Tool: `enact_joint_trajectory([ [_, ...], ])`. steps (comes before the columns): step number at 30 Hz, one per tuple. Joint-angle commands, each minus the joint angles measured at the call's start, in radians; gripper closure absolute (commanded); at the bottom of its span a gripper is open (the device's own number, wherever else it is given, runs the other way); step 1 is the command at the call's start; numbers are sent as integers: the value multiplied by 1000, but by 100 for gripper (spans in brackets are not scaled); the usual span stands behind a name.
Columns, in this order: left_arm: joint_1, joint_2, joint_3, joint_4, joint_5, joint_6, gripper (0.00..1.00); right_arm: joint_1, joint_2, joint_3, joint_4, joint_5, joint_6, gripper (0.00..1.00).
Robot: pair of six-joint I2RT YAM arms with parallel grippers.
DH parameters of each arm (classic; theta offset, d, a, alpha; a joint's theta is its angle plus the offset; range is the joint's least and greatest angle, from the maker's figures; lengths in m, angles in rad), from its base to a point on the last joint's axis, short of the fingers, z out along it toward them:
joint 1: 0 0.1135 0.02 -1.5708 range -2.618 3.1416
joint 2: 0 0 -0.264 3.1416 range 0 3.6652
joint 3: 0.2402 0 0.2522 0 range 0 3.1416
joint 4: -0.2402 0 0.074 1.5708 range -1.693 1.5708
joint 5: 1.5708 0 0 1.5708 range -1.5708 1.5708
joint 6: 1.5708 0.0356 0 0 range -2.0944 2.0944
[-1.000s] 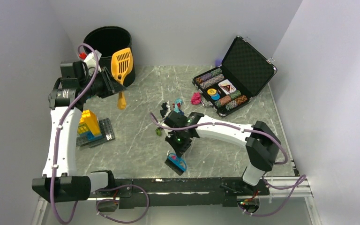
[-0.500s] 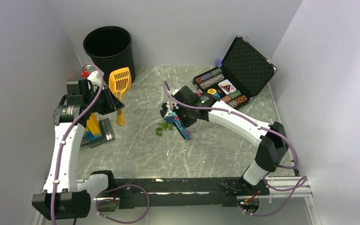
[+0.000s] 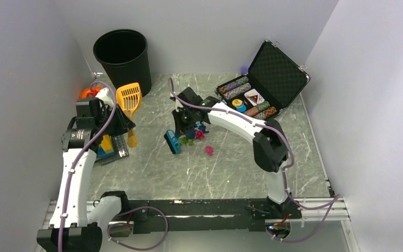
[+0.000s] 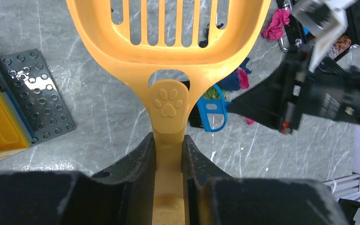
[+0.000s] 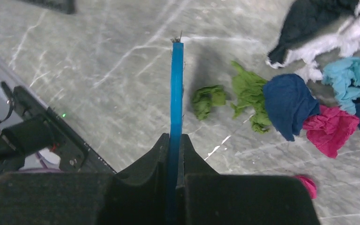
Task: Sweep away the paper scraps from the table
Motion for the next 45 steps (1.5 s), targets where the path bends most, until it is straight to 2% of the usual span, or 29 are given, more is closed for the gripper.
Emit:
enact_joint_trajectory([
  [1, -3, -17, -30, 32, 3, 22, 100, -81, 57, 7, 28, -38, 191, 100],
  [5, -7, -8, -64, 42, 22, 26, 100, -186, 9, -140, 79, -77, 276, 100],
  [9, -44, 6, -78, 54, 5, 26, 100, -246, -120, -260, 28, 41, 253, 100],
  [11, -123, 26, -76, 56, -43, 29, 100, -271, -166, -295, -13, 88, 227, 100],
  [18, -403, 120, -42, 27, -208, 47, 100, -306, -348, -352, -25, 75, 95, 100],
  [22, -621, 195, -32, 9, -335, 59, 100, -309, -481, -363, -6, 134, 72, 100],
  [26, -860, 324, -9, -39, -515, 12, 100, -310, -640, -427, 108, 130, 98, 100],
  [31, -1017, 452, 36, -68, -644, -51, 100, -310, -785, -567, 306, 69, 168, 100],
  [34, -1059, 494, 66, -77, -665, -62, 100, -311, -816, -623, 376, 9, 192, 100],
  [37, -1068, 500, 87, -64, -634, -59, 100, -308, -783, -634, 346, -15, 197, 100],
  [45, -1068, 401, 76, 14, -514, -22, 100, -308, -745, -753, 392, -81, 239, 100],
])
